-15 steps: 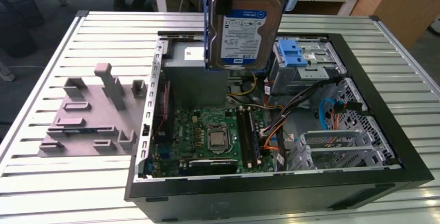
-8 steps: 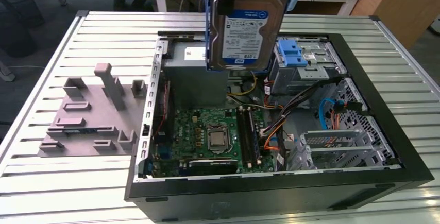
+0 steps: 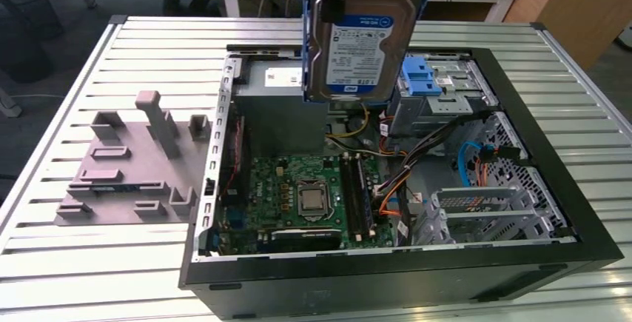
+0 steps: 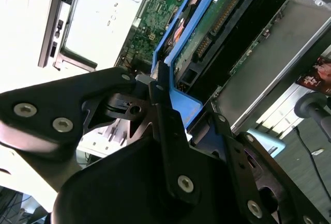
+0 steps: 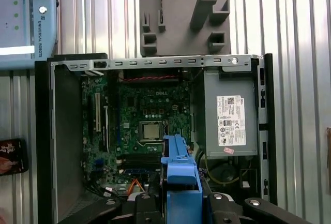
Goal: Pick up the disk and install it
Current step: 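Pick up the disk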
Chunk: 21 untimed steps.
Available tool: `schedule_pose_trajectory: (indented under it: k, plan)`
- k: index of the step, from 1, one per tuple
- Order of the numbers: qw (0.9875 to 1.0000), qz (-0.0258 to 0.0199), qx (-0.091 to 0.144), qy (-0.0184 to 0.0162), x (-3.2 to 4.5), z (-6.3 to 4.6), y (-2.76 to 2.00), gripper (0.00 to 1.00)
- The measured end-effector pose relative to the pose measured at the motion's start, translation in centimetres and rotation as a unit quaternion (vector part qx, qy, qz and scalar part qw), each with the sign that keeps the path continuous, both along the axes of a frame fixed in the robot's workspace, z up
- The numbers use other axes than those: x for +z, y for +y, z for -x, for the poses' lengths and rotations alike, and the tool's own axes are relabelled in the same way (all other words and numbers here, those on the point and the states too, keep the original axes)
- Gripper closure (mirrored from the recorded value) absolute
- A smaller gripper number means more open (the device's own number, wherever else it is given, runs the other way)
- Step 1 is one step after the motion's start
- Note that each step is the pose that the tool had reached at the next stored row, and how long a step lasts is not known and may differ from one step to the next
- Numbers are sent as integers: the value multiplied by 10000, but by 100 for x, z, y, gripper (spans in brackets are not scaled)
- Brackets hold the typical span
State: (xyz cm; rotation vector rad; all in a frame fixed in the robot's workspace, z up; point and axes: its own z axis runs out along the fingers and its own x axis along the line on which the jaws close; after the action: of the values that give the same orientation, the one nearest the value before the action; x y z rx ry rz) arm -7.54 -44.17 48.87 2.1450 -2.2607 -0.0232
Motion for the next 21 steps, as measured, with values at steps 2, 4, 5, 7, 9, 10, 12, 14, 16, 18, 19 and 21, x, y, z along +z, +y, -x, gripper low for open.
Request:
schedule_pose_trajectory:
  k: [2,4,5,7,9,10,12,14,16,18,19,21]
  plan:
    - [10000,0,0,0,0,-56,-3,63]
    - [10000,0,0,0,-2,-111,-8,63]
    - [10000,0,0,0,-3,-125,-13,63]
    - [10000,0,0,0,-9,-135,-44,63]
    - [10000,0,0,0,-17,-137,-95,63]
    - [10000,0,0,0,-21,-139,-118,63]
    - [10000,0,0,0,-27,-142,-153,63]
    - [10000,0,0,0,-31,-145,-176,63]
    - [10000,-4,0,0,-35,-150,-196,63]
    - [10000,-6,0,0,-38,-154,-218,63]
    - [10000,-6,0,0,-39,-155,-229,63]
    - [10000,-6,0,0,-39,-157,-244,63]
